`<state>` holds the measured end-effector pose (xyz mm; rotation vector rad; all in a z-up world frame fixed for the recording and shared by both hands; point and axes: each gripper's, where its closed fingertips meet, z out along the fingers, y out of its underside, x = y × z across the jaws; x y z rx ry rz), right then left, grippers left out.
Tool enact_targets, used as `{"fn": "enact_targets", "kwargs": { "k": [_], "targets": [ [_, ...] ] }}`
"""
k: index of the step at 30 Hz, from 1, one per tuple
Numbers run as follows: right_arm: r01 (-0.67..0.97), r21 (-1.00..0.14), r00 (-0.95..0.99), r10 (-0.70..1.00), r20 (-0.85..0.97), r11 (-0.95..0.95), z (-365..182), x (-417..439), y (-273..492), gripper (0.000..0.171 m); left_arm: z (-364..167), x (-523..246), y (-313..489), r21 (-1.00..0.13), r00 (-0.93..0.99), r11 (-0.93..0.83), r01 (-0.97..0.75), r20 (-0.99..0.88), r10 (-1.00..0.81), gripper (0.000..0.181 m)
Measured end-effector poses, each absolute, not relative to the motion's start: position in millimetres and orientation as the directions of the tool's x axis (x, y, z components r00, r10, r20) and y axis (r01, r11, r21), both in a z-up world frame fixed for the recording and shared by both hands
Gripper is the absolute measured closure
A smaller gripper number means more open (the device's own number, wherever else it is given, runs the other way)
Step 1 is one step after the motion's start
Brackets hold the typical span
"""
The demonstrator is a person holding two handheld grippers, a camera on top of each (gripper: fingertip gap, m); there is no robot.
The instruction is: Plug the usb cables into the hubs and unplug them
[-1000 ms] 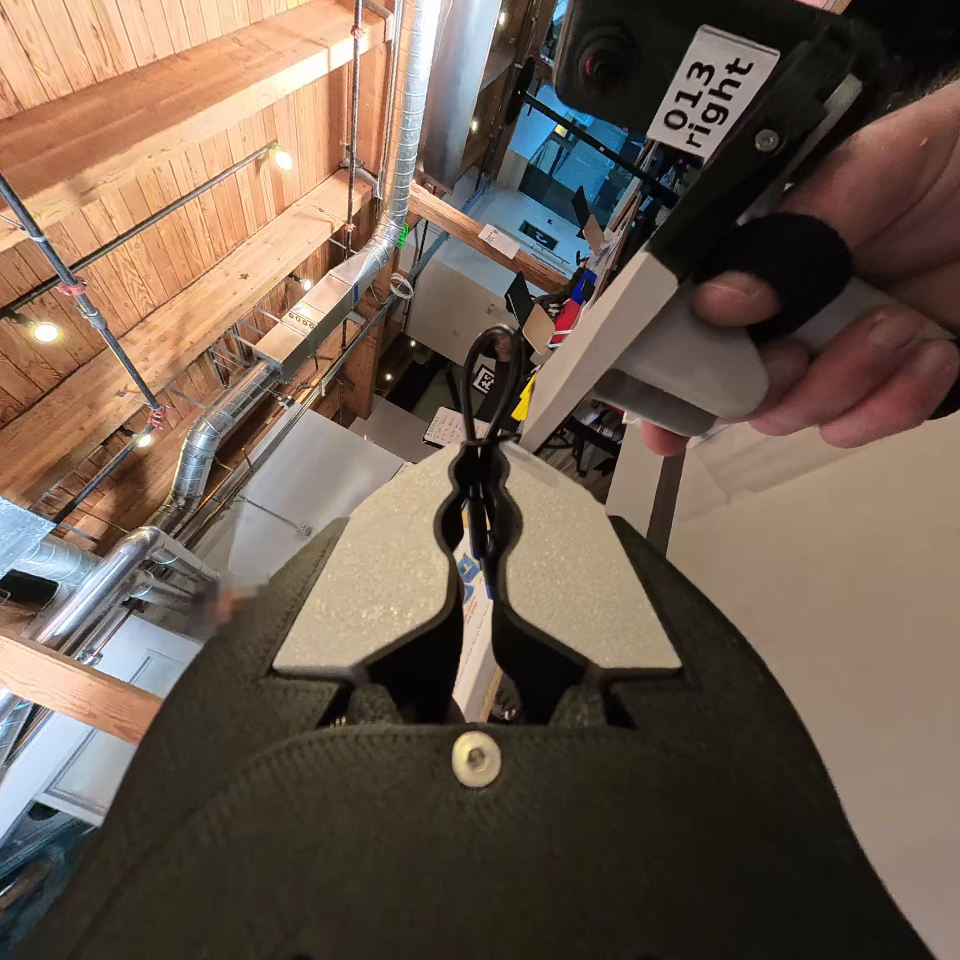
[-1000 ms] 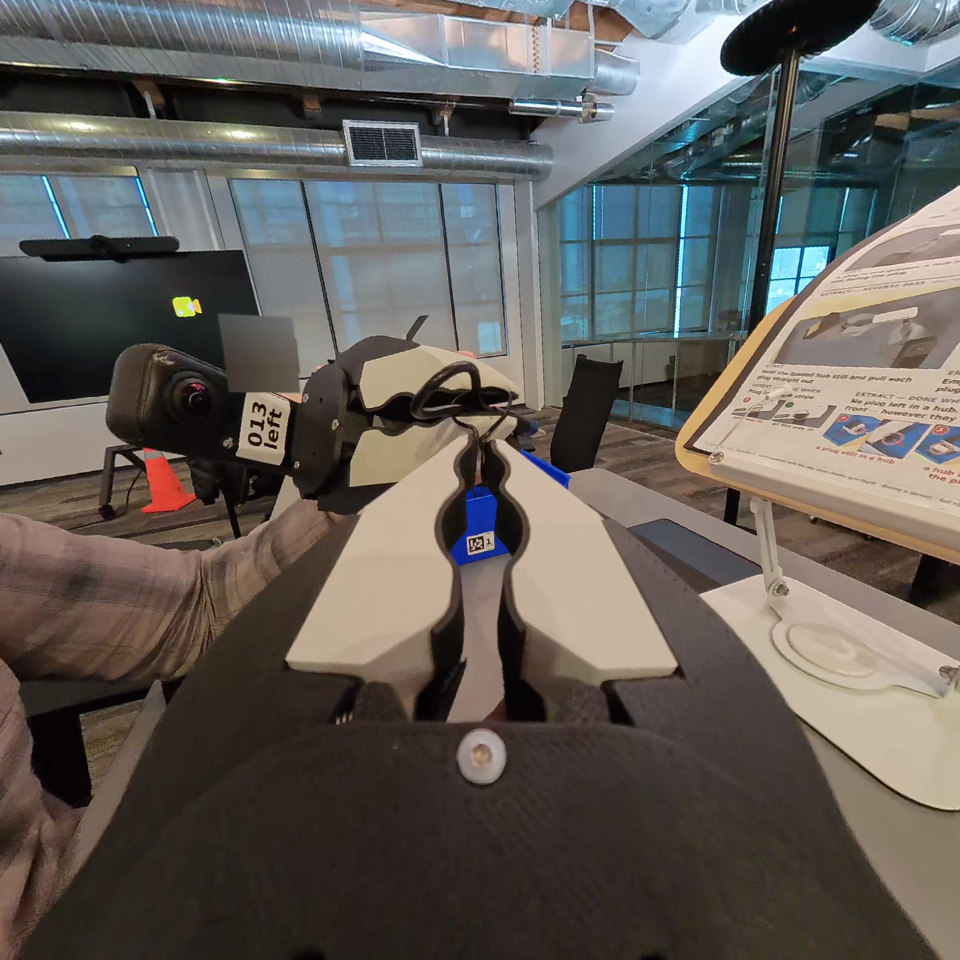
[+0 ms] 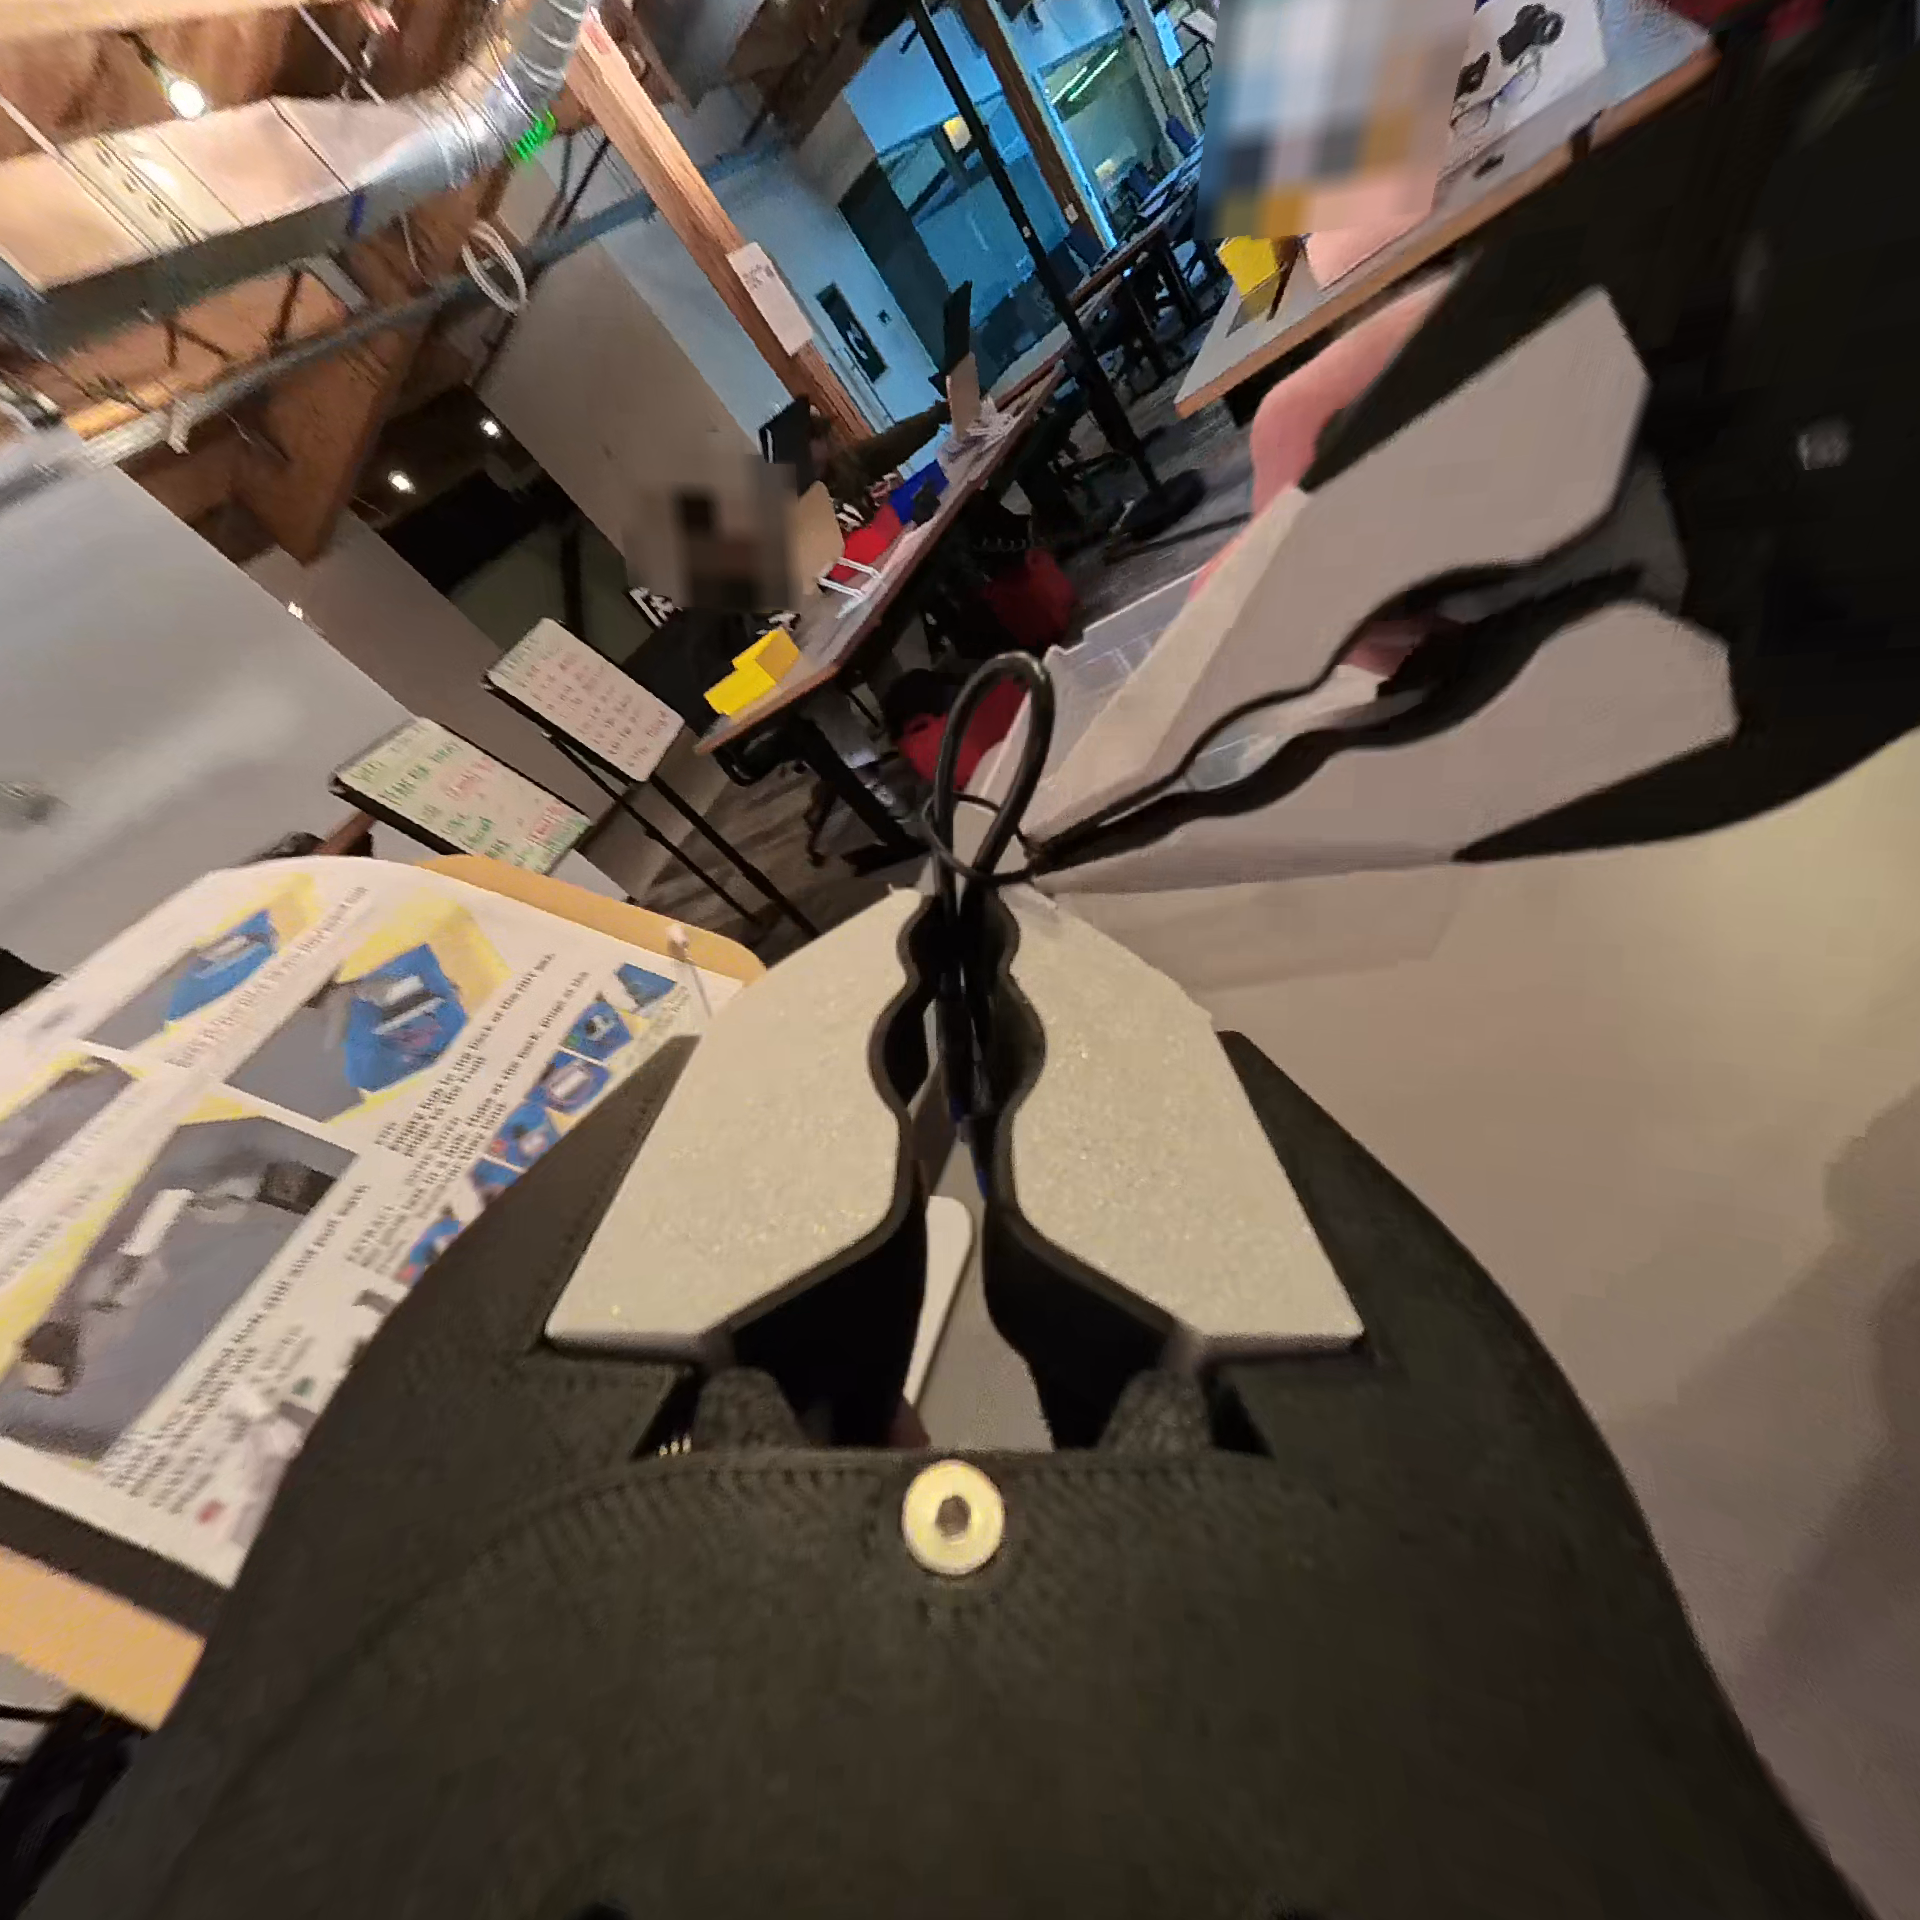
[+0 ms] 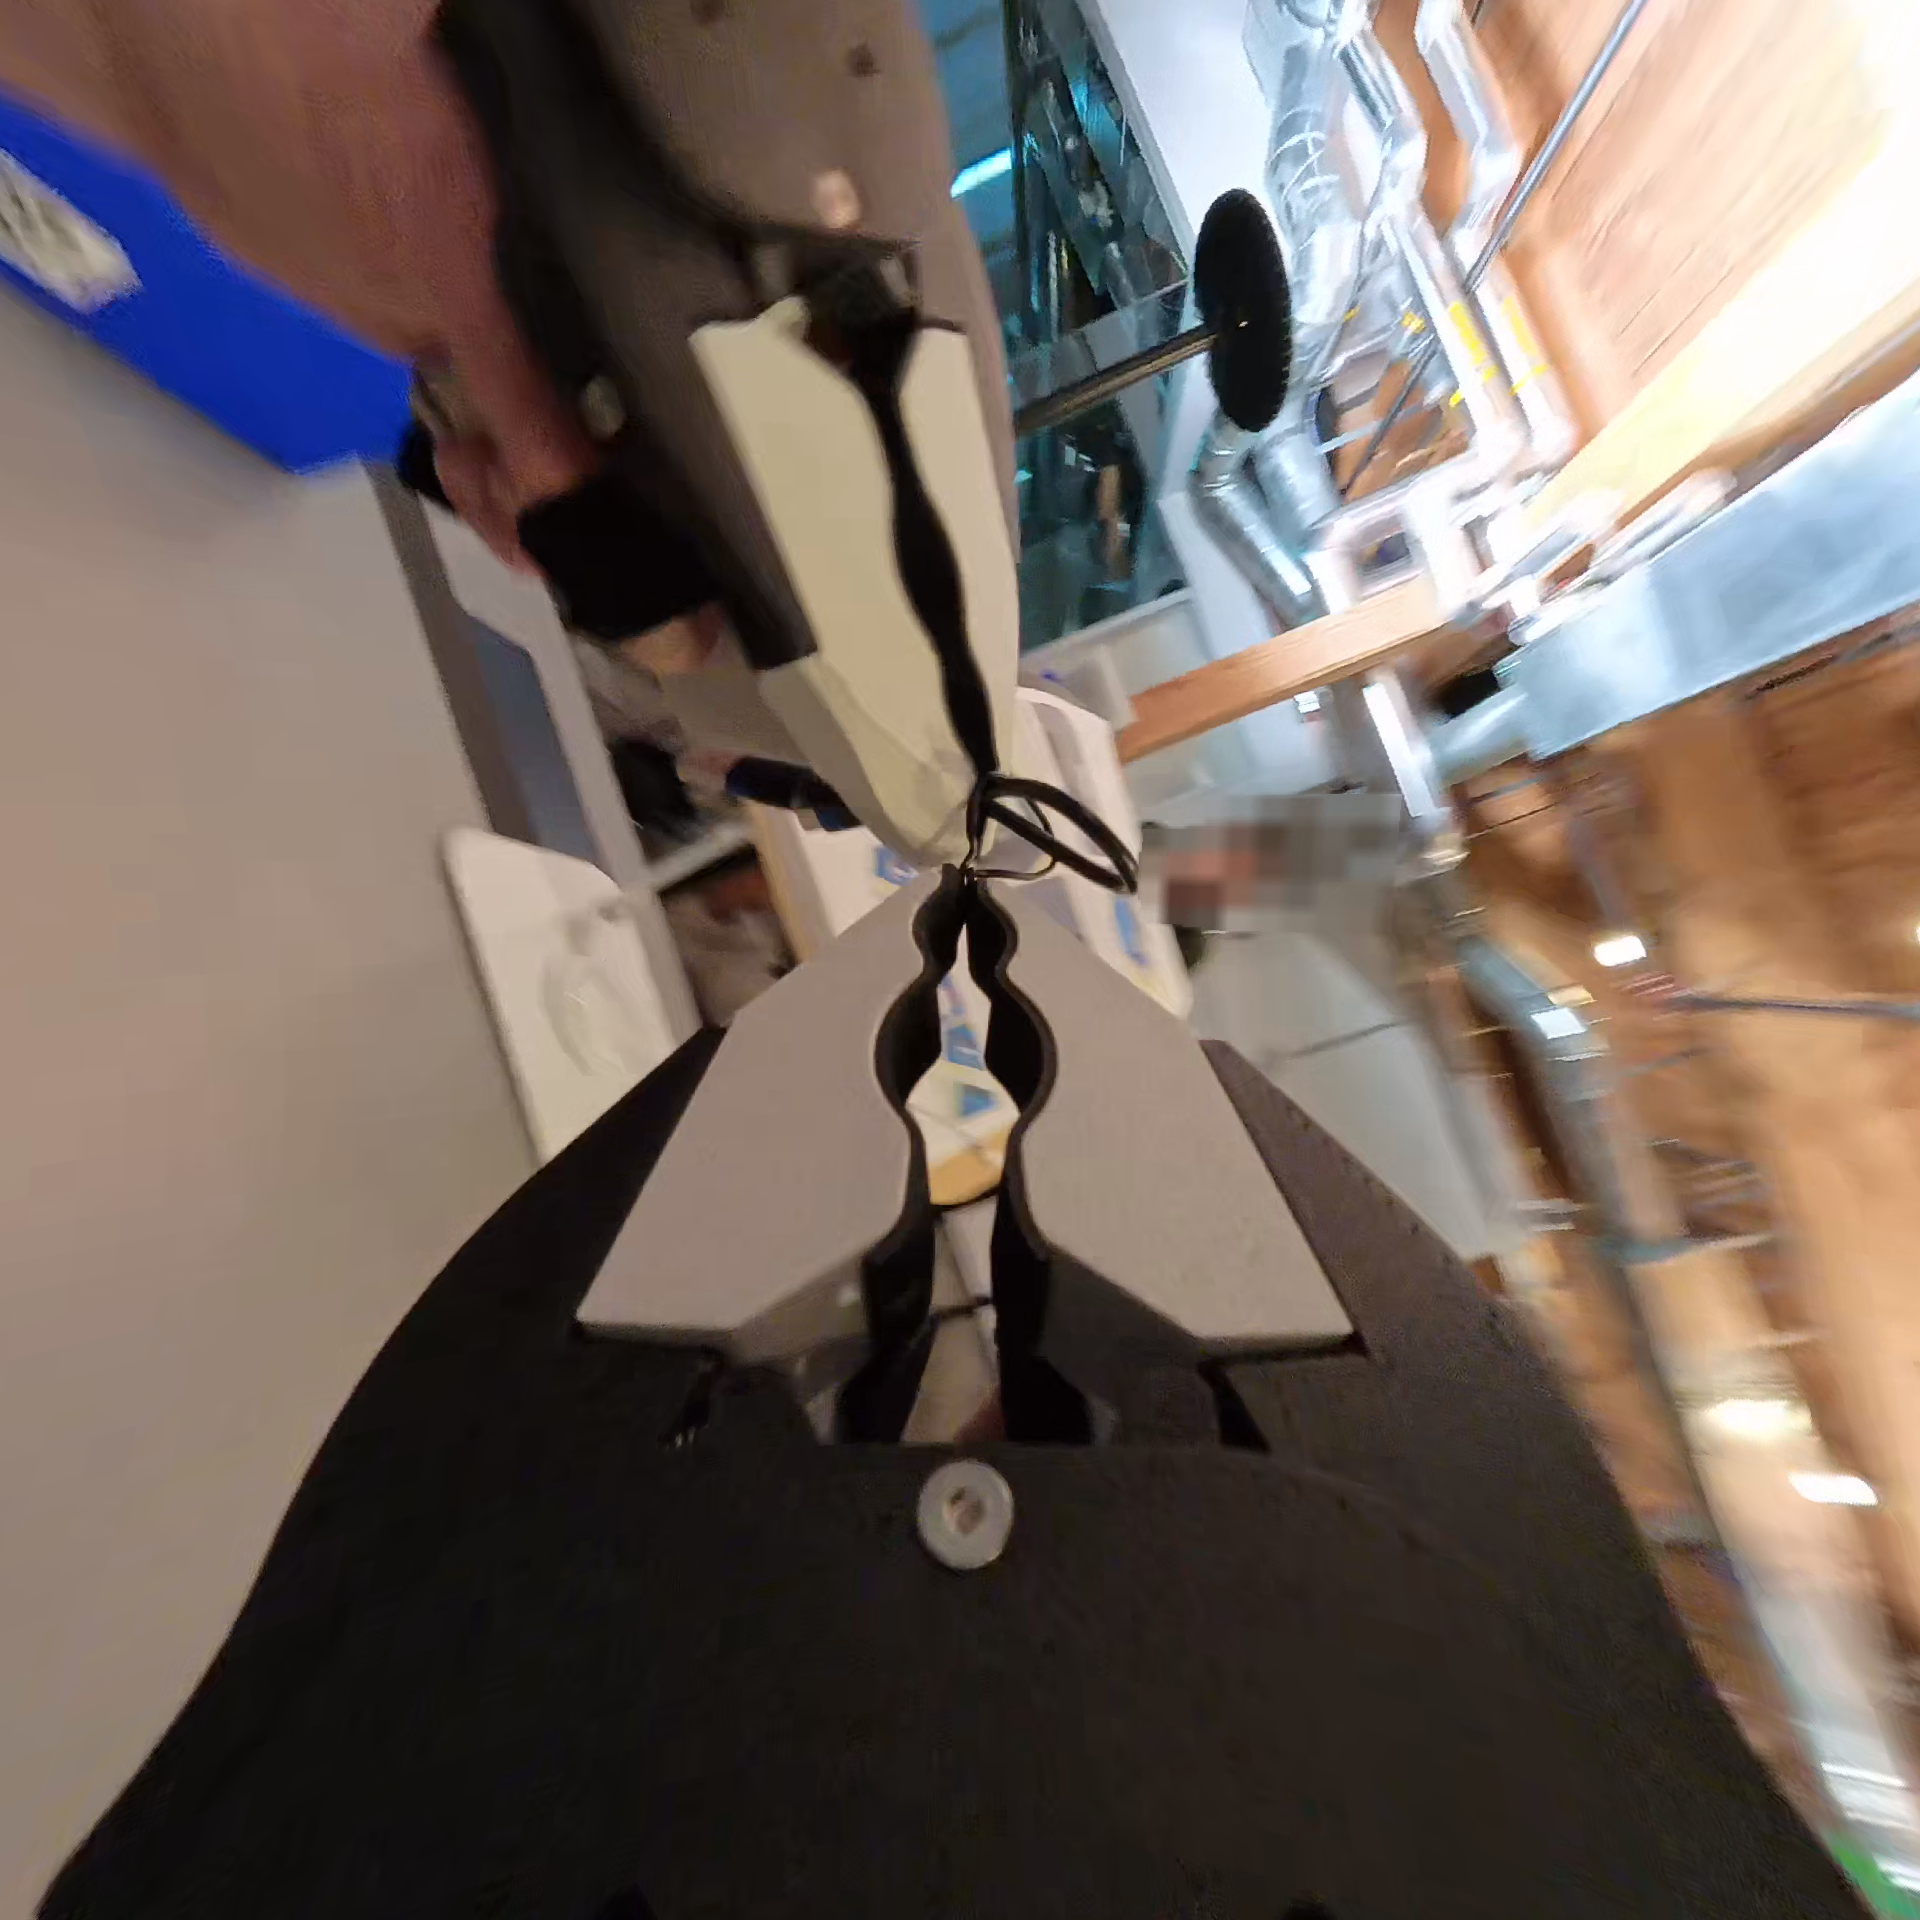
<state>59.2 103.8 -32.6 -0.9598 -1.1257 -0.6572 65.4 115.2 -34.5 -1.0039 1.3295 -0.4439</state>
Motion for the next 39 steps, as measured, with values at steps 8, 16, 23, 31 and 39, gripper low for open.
{"fn": "enact_targets", "kwargs": {
  "k": [8, 16, 23, 31, 39],
  "targets": [
    [0.876, 0.381, -0.286, -0.317, 0.904, 0.296, -44, 63, 111, 0.171, -54, 71, 120, -0.940, 0.180, 0.231, -0.252, -0.280, -0.943, 0.175],
    [0.590, 0.751, -0.639, -0.398, 0.659, 0.297, -72, 72, 116, 0.171, -89, 88, 121, -0.955, 0.025, -0.215, -0.206, 0.214, -0.976, 0.176],
    [0.758, 0.564, -0.477, -0.309, 0.822, 0.329, -74, 78, 129, 0.171, -89, 89, 134, -0.980, 0.131, -0.016, -0.199, -0.010, -0.991, 0.175],
    [0.886, 0.011, -0.016, 0.007, 1.000, 0.464, -65, 83, 110, 0.149, -71, 85, 134, -0.969, 0.193, 0.173, -0.176, -0.207, -0.959, 0.175],
    [0.213, -0.969, 0.659, 0.713, 0.238, 0.127, -54, 81, 100, 0.132, -54, 87, 120, -0.828, 0.268, 0.519, -0.213, -0.560, -0.784, 0.175]
  ]
}}
